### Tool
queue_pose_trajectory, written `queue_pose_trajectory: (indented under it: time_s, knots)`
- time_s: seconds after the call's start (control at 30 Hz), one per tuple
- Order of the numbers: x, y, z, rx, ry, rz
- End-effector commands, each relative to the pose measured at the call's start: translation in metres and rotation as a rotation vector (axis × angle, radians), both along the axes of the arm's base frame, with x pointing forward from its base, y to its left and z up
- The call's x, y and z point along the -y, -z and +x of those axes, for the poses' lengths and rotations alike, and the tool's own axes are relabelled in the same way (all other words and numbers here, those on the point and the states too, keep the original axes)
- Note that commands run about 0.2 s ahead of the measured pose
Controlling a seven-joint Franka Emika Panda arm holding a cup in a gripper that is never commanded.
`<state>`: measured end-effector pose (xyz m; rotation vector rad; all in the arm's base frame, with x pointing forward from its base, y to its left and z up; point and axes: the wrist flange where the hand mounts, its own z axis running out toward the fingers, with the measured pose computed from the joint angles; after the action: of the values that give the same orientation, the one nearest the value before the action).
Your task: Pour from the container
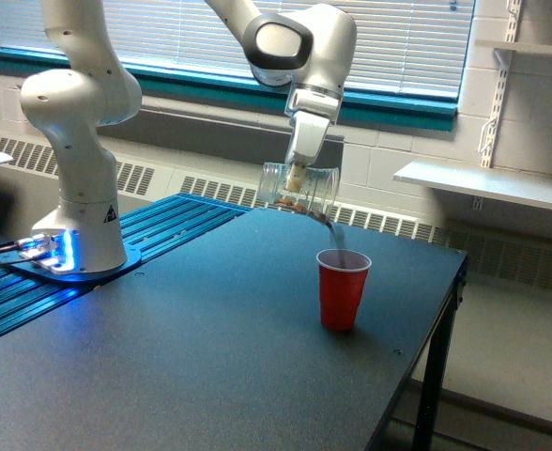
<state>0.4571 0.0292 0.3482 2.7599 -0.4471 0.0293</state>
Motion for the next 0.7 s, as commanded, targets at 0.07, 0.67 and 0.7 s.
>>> queue_pose_trajectory:
  time_s: [0.07, 0.67, 0.7]
  knots:
    - [-0.0116, -0.0067, 0.003, -0.011, 0.002, -0.031]
    - [-0.0105, -0.0141, 0.0065, -0.065, -0.003, -0.043]
    - [-0.01, -0.0139, 0.0063, -0.065, -0.003, -0.042]
